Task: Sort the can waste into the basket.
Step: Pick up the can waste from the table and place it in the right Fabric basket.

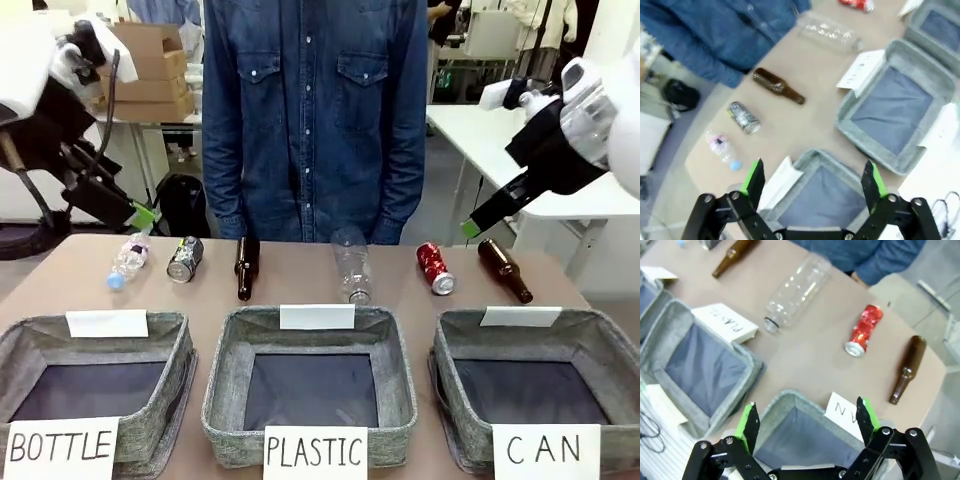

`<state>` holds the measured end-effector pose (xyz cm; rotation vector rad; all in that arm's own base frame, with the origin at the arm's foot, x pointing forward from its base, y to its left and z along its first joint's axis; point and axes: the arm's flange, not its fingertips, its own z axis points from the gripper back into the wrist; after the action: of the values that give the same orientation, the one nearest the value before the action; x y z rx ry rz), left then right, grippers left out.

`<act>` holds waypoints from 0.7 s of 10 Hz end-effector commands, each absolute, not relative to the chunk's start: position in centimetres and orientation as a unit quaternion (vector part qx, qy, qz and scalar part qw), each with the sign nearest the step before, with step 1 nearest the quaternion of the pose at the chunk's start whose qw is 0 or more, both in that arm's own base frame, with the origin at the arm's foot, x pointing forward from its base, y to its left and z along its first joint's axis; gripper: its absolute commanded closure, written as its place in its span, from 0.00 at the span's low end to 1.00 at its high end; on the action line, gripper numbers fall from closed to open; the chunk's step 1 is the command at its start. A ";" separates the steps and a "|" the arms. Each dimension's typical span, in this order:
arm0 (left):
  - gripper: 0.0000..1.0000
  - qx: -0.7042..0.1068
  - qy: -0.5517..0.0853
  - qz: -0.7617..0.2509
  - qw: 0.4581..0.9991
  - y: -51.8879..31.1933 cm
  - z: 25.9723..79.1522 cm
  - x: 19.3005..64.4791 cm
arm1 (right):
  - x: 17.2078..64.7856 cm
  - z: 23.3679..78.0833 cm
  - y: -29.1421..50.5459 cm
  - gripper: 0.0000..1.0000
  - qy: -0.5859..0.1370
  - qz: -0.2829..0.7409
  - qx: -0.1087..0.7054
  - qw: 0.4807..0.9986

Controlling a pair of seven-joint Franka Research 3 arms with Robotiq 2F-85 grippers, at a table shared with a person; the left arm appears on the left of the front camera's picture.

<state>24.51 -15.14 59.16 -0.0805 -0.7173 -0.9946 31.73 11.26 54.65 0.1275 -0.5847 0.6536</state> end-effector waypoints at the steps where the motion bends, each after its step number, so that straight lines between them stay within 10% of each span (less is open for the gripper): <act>1: 0.00 -0.208 -0.256 -0.491 0.806 -13.9 57.2 27.1 | 30.4 55.9 9.0 0.00 -0.264 0.286 0.162 0.907; 3: 0.00 -0.522 -0.235 -0.385 0.724 -6.7 55.6 29.0 | 30.7 56.0 2.8 0.00 -0.131 0.149 0.500 0.843; 7: 0.00 -0.647 -0.324 -0.161 0.672 -0.1 52.7 27.7 | 31.3 52.7 -3.3 0.00 -0.076 -0.042 0.608 0.789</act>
<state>30.26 1.12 54.47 -1.2742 -0.7131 -0.7053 30.31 -3.25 52.96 1.1210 -0.2749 0.2609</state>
